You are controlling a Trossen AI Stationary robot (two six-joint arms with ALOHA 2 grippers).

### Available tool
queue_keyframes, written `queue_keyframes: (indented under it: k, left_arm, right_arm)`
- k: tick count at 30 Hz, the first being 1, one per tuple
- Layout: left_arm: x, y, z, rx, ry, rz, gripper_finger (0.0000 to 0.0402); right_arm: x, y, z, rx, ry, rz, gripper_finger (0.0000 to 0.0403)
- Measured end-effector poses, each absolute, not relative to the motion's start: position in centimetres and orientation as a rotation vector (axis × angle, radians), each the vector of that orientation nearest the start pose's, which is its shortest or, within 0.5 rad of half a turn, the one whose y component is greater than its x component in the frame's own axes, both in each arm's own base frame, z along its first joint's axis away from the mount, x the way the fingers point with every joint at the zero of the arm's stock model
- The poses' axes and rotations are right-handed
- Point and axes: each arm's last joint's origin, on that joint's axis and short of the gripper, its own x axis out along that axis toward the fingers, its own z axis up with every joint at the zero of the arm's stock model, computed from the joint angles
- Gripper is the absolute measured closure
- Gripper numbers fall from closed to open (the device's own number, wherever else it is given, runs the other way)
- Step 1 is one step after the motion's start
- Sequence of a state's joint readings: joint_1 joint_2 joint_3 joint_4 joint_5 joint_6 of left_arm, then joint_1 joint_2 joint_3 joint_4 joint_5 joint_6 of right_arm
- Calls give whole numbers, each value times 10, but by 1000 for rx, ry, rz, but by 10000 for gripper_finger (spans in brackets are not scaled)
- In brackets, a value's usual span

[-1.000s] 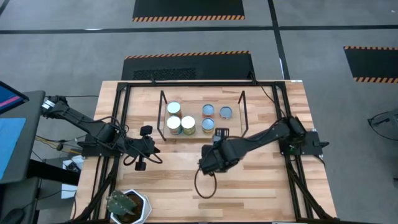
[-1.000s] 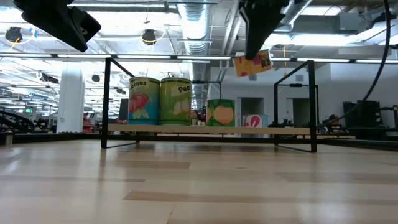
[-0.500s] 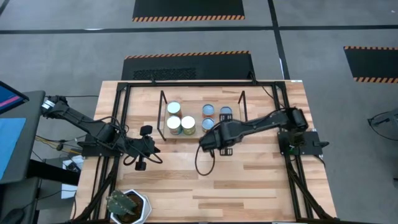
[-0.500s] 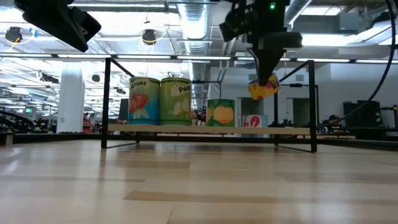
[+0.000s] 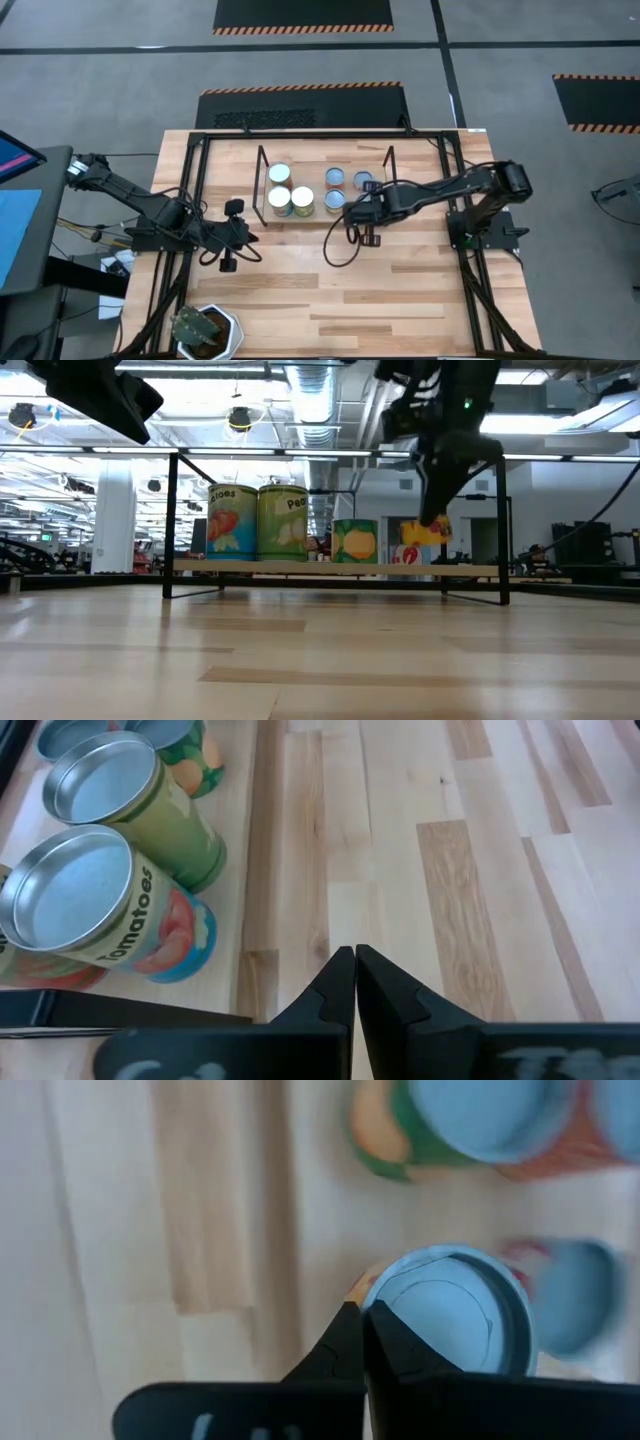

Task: Pick and place cans onto a shelf
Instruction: Put the canned pineapple rings on the shelf

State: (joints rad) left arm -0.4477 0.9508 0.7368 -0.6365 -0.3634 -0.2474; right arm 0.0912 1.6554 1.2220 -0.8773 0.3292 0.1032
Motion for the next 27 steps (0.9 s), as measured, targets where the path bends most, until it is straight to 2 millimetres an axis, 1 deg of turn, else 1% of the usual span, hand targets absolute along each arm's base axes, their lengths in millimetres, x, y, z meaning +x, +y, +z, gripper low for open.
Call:
queue_keyframes:
  k: [3,7,10,13,21,27]
  left_arm:
    - [168,-69,254,106,778,28,401]
    - [168,-69,254,103,771,46,400]
    - [168,-69,254,88,770,51,401]
    - [168,-69,254,87,770,51,401]
    - [168,-69,254,87,771,52,401]
    - [168,-69,254,86,771,52,401]
  right_arm:
    - [316,16,217,-163,1266,-223,398]
    - [320,9,204,-169,1283,-222,397]
    - [320,5,202,-154,1256,-231,396]
    - [319,2,204,-145,1251,-238,393]
    - [319,2,203,-121,1252,-248,348]
    - [318,2,203,-106,1259,-271,337]
